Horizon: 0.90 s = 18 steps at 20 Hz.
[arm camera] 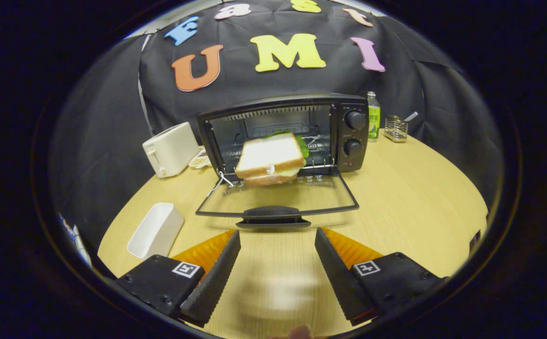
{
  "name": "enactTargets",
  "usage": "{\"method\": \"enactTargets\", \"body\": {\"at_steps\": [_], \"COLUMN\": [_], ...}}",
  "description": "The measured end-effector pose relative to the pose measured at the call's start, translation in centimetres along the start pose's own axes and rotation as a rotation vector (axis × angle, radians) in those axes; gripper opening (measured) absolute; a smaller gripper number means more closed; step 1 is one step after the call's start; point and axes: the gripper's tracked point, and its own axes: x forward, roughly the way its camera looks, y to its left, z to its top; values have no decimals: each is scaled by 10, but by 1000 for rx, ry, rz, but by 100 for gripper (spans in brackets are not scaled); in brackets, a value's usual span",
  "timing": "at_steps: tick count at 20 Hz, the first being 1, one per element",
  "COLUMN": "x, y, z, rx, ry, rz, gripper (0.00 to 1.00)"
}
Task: Open the toaster oven, put the food inside, and close the toaster oven door.
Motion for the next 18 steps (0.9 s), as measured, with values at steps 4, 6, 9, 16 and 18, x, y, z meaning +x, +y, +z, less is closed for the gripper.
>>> {"method": "enactTargets", "body": {"at_steps": [4,6,9,16,18], "x": [24,36,48,56,44], "y": [-4,-1,-1,0,5], "z": [-14,-20,-19,-8,10], "rx": [25,33,10,-35,-38], "ry": [29,55,63,29,-52], "rz": [-24,-20,-41,-92,-88], "gripper": [100,100,100,100,100]}}
